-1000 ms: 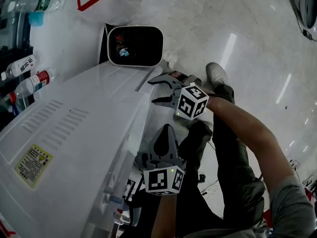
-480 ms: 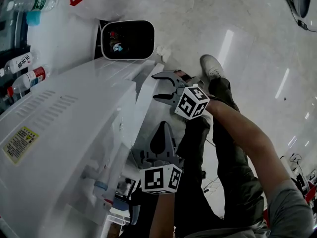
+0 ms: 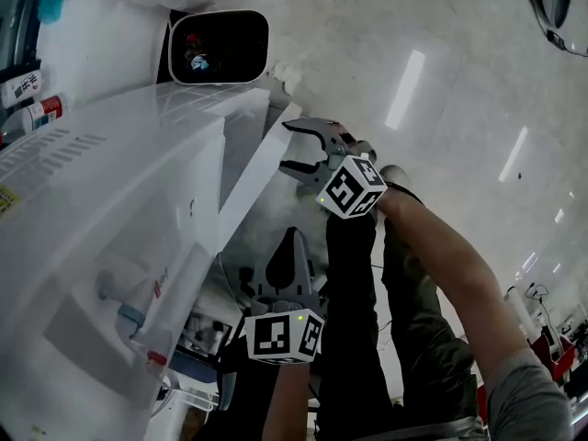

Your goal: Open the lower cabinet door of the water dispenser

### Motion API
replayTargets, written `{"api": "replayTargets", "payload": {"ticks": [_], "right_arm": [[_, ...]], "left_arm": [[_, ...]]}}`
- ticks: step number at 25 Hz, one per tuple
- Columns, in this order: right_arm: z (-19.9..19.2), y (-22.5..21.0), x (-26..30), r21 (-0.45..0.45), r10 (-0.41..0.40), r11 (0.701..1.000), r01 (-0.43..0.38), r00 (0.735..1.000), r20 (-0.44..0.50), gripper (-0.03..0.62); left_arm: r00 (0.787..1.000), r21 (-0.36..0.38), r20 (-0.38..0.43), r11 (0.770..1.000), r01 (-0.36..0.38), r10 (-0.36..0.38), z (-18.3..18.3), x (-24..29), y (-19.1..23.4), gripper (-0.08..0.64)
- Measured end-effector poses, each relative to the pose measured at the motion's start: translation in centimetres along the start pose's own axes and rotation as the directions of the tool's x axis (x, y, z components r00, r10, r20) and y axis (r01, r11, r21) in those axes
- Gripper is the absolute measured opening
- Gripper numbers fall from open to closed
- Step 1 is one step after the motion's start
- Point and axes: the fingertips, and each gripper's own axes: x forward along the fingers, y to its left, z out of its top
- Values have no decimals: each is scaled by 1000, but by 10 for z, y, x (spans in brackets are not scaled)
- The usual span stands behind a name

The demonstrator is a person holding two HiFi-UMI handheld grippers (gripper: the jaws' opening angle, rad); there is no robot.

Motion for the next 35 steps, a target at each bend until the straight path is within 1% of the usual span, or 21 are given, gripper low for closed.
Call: {"api": "replayTargets", "payload": {"ticks": [3, 6, 11, 14, 16, 18, 19, 21, 23, 26, 28, 30, 33, 35], "right_arm": [[-8, 6, -11, 18, -37, 999, 37, 999, 6, 296], [-11, 9, -14, 27, -59, 998, 58, 998, 16, 298], [-10, 8, -14, 15, -45, 999, 45, 999, 26, 298], [-9, 7, -13, 17, -33, 999, 33, 999, 16, 298], [-9, 10, -14, 35, -19, 999, 19, 1000, 5, 298], [-12, 10, -19, 84, -9, 996, 10, 1000, -10, 298], [-13, 7, -23, 115, -13, 993, 15, 1000, -16, 298], [-13, 0, -36, 160, -33, 987, 35, 999, -20, 298], [-11, -3, -53, 183, -48, 982, 51, 999, -21, 298], [-7, -2, -76, 216, -56, 975, 59, 998, -20, 296], [-4, 1, -88, 244, -58, 968, 61, 998, -20, 296], [-2, 5, -99, 264, -61, 963, 62, 998, -15, 290], [0, 11, -114, 300, -70, 952, 68, 998, -3, 251], [-1, 15, -123, 337, -79, 938, 74, 997, 1, 210]], "left_arm": [[1000, 0, -13, 1000, -7, 7, -13, -3, -7, 9], [1000, 0, -14, 1000, -13, 13, -18, -5, -14, 8], [1000, 12, -6, 1000, -18, 18, -15, -1, -21, 9], [1000, 63, -1, 998, -18, 18, -9, 0, -23, 9], [1000, 131, 2, 991, -28, 28, 0, -2, -20, 9], [999, 223, -10, 974, -31, 34, 9, -2, -15, 9], [999, 276, -24, 961, -24, 32, 14, 0, -12, 9], [998, 377, -65, 926, -1, 27, 23, 6, -9, 9], [995, 439, -102, 898, 23, 25, 30, 12, -7, 10], [990, 484, -138, 874, 40, 31, 41, 23, -3, 16], [985, 514, -168, 856, 58, 34, 46, 32, -3, 51], [980, 532, -199, 843, 83, 29, 48, 42, -6, 74], [971, 551, -238, 827, 111, 28, 50, 57, -10, 112], [964, 574, -265, 809, 128, 35, 49, 67, -10, 133]]}}
